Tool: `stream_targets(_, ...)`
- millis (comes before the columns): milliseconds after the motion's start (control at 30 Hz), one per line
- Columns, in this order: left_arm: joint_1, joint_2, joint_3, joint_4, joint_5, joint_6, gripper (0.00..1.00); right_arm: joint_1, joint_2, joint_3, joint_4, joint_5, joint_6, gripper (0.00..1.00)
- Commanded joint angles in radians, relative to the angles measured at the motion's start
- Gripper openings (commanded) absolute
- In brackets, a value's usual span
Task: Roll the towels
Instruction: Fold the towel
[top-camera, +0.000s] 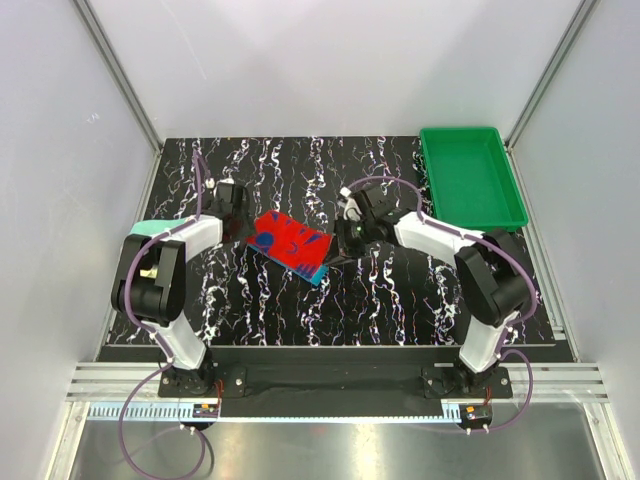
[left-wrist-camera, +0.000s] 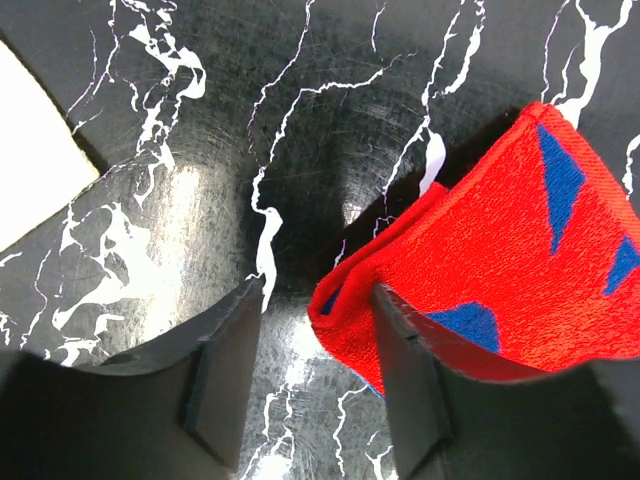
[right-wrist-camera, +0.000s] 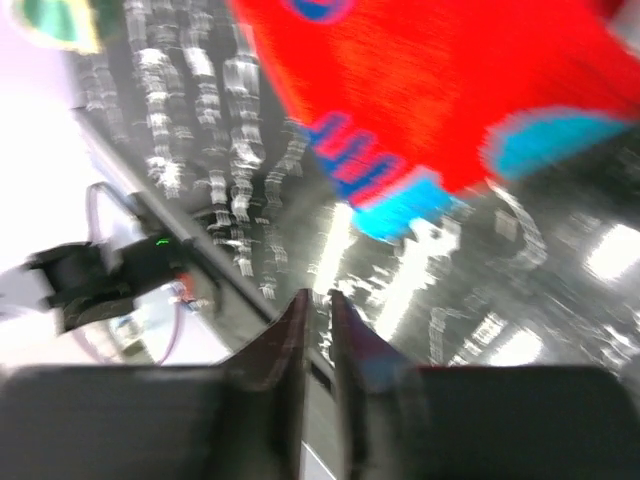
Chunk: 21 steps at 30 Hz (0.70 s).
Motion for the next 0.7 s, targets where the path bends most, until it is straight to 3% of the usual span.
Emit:
stream_targets(0,0.005,0.018,0.061,-0.049,-0.033,-0.034,0.49,0.027,0.062,0.064,0.143,-0.134,0.066,0.15)
stream_targets(333,0.005,0.048,0.075,-0.086,-0.053,-0.036,0.47,0.068,0.309,0.101,0.408,-0.246,0.218,0.02)
stream_targets(667,0.005,0.057,0.080,-0.114,-0.079,-0.051,0.47,0.050,0.385,-0.047,0.438,-0.165,0.207,0.00)
